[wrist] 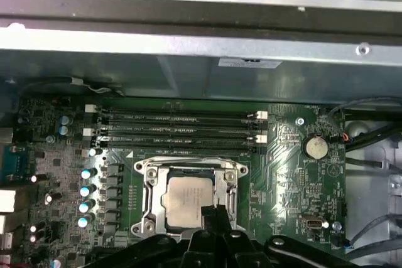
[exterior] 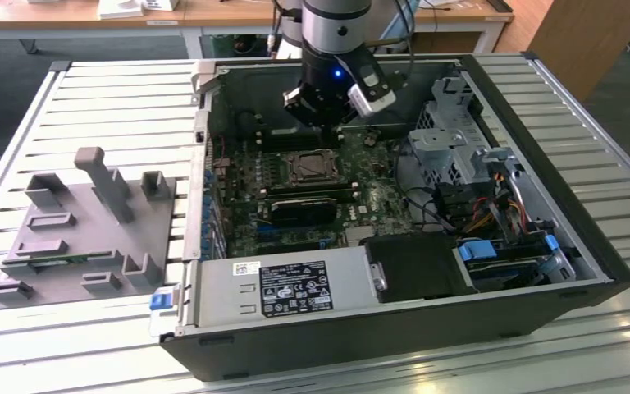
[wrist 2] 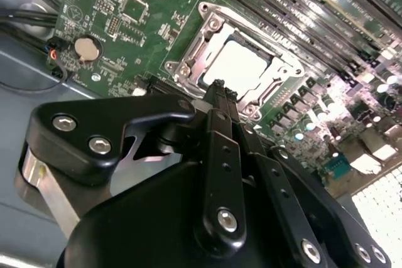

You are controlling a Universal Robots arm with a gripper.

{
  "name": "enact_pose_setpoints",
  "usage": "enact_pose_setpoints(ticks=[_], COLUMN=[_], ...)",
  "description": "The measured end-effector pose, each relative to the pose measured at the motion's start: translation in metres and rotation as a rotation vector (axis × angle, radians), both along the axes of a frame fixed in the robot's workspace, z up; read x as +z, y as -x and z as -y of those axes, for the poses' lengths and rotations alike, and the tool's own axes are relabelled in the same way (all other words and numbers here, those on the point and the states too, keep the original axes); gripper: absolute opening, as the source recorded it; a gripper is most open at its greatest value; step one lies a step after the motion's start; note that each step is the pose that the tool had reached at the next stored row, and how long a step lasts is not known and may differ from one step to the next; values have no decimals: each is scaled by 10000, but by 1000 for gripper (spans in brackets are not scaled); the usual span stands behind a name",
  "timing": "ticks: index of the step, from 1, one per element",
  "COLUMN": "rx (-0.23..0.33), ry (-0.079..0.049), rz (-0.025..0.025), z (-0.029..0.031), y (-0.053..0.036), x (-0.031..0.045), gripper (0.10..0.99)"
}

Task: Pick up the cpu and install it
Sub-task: 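Install the second cpu locking lever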

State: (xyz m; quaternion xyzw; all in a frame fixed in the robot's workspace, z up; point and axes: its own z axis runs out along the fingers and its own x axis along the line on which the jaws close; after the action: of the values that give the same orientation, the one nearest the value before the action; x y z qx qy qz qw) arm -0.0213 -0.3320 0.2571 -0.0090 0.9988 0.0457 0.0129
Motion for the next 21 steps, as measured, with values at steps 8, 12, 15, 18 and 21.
enact_pose_setpoints(ticks=[8, 12, 15, 18, 21], rx=[0, -1, -1, -1, 0], ry=[0, 1, 0, -1, 3], rz=[-103, -103, -103, -102, -103], z=[93, 133, 152, 160, 169], y=[-1, -1, -1, -1, -3], x=[-9, -12, -12, -13, -13], gripper=[106, 106, 106, 106, 106])
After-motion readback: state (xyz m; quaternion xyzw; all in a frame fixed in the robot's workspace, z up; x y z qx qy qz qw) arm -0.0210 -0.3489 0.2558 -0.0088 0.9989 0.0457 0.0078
